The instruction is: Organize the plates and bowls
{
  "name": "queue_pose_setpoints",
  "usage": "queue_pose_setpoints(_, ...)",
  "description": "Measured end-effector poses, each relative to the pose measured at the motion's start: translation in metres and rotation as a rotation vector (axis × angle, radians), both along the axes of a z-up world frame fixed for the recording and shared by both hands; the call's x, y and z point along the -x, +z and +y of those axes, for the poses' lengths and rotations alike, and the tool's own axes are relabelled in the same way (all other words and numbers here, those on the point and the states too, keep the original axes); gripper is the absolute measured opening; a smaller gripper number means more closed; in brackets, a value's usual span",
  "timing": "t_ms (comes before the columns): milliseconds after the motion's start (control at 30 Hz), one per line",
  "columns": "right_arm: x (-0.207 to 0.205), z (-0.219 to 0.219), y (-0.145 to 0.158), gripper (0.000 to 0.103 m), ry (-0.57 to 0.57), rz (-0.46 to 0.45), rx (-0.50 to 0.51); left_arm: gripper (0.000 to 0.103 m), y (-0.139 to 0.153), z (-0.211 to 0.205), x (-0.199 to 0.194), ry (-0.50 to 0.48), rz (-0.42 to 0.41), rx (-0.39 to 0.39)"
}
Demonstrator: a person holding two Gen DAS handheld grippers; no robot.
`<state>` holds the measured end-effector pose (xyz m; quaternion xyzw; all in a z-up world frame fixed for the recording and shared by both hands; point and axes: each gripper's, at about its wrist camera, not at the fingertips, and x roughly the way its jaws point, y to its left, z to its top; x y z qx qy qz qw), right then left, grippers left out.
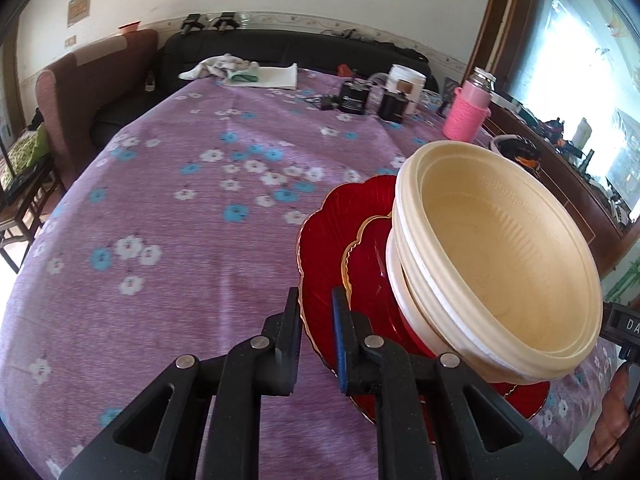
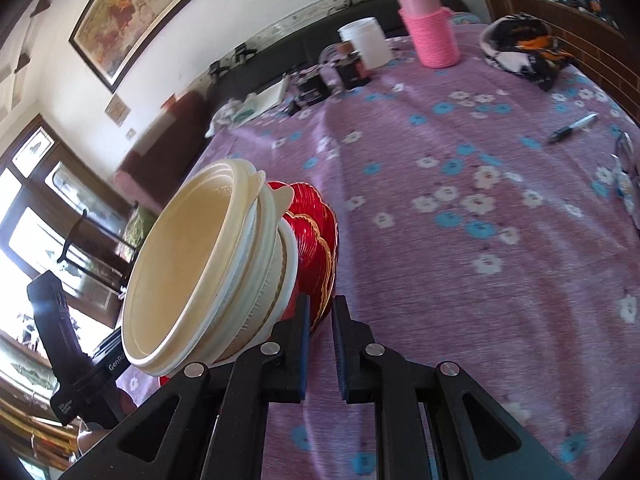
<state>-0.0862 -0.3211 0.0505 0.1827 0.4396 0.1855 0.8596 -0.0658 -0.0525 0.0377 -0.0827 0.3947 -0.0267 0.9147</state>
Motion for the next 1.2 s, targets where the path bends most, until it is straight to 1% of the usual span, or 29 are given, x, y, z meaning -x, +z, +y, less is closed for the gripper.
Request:
queue_pose_setpoints(100,0.000,-0.021,0.000,0.012,-0.043,-0.004,-0.007,0.012,-0.001,-0.018,-0.008,-0.018,-0.002,-0.010)
queue_pose_setpoints(333,-0.003,-0.048,-0.004,0.012,-0.111,-0.004,-0.011,0.012,-0.002,-0.043,-0.023,-0.039,-0.006,-0.037)
queue_pose_setpoints(567,-0.009,-0.049,-0.014,0.012,-0.121,0.008,-0.003,0.013,-0.010,-0.046,-0.032,-0.022,-0.007,-0.057)
queue_pose_setpoints(733,-0.013,-0.044,-0.014,0.012,-0.128,-0.012,0.022,0.014,-0.013,-0.047,-0.037,-0.011,-0.015,-0.067)
queue_pose_setpoints(967,-0.021,-0.042,-0.015,0.012,-0.133,-0.015,0.033,0.014,-0.013,-0.043,-0.043,-0.004,-0.014,-0.044)
queue_pose_setpoints(1200,-0.021,-0.042,-0.015,0.012,-0.135,-0.011,0.029,0.015,-0.013,-0.043,-0.041,-0.004,-0.012,-0.048)
